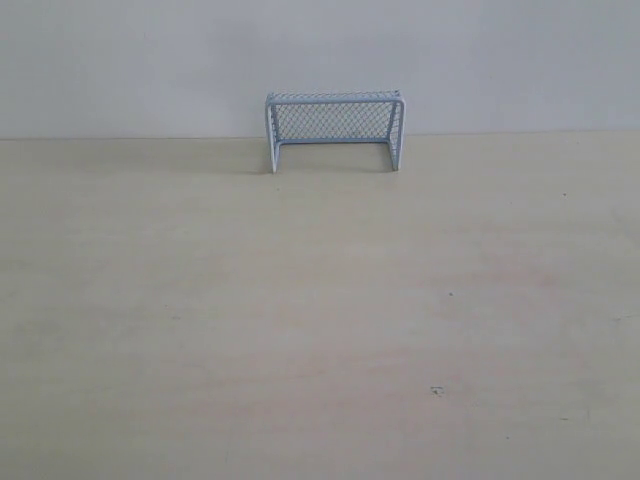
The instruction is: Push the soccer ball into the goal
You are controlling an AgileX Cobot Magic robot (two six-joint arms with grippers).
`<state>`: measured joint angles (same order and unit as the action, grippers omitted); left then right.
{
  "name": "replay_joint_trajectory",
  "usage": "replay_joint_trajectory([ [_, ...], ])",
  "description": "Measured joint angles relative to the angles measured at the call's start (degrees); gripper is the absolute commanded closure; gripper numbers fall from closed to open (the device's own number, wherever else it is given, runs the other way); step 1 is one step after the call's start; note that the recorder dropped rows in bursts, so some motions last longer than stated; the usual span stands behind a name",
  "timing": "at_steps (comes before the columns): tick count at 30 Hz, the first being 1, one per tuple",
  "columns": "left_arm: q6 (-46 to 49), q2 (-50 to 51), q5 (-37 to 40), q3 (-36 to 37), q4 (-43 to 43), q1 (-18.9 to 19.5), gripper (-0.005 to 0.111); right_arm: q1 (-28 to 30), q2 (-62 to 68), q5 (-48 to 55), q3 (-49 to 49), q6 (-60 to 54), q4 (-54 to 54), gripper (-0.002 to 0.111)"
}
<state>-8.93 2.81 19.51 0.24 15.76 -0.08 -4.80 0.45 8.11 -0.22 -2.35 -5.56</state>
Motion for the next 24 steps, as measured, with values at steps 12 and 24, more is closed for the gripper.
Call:
replay_joint_trajectory([
  [12, 0.0, 0.0, 0.0, 0.0, 0.0, 0.0, 0.1, 2.1, -0.1, 4.9, 0.0, 0.1, 0.0, 0.108],
  [24, 0.0, 0.0, 0.0, 0.0, 0.0, 0.0, 0.1, 2.1, -0.2, 9.9, 0.2, 0.1, 0.2, 0.108],
])
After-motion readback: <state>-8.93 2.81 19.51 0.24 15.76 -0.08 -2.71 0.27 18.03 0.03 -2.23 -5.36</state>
